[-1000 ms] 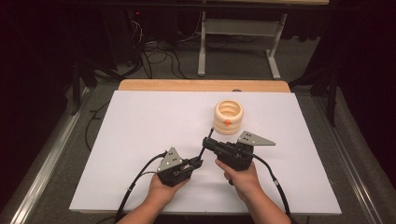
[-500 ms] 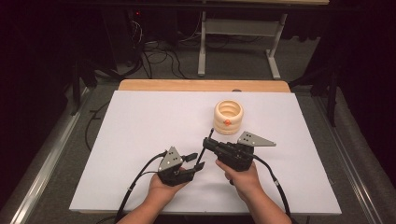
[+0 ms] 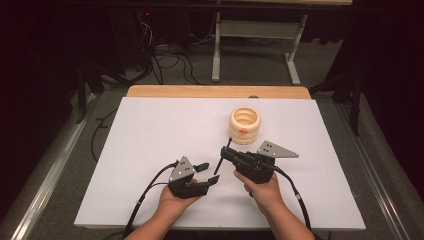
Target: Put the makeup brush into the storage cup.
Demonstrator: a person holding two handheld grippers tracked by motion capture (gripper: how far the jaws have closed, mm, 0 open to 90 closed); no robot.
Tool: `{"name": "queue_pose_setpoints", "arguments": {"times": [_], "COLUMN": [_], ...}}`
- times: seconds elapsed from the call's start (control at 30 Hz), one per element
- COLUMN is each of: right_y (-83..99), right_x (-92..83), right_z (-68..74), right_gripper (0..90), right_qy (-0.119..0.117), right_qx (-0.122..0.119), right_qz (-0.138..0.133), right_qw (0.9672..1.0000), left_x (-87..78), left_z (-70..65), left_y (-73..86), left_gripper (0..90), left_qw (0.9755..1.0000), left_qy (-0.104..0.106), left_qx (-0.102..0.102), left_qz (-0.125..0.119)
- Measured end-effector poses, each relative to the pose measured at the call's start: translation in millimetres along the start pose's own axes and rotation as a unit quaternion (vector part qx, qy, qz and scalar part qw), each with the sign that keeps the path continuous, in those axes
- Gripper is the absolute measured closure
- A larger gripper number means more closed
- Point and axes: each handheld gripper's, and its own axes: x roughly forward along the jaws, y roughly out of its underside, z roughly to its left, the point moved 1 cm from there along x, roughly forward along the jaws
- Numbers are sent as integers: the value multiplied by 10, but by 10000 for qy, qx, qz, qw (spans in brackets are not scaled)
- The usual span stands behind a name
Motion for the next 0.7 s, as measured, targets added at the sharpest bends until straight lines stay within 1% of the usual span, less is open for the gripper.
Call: {"name": "queue_pose_setpoints", "arguments": {"times": [0.23,0.4,0.5,0.7], "right_y": [1,-4,-9,-18], "right_x": [-36,-63,-79,-117], "right_z": [-36,-56,-68,-93], "right_gripper": [856,856,856,856], "right_qy": [114,212,262,372], "right_qx": [-128,-205,-302,-378], "right_qz": [-4,-7,-9,-20], "right_qw": [9999,9996,9992,9986], "left_x": [-12,-14,-19,-27], "left_z": [24,45,57,78], "left_y": [-1,2,4,4], "left_gripper": [376,337,308,249], "left_qw": [10000,9999,9998,9995], "left_qy": [-11,-70,-124,-214], "left_qx": [-83,-142,-172,-234], "left_qz": [-20,20,20,23]}}
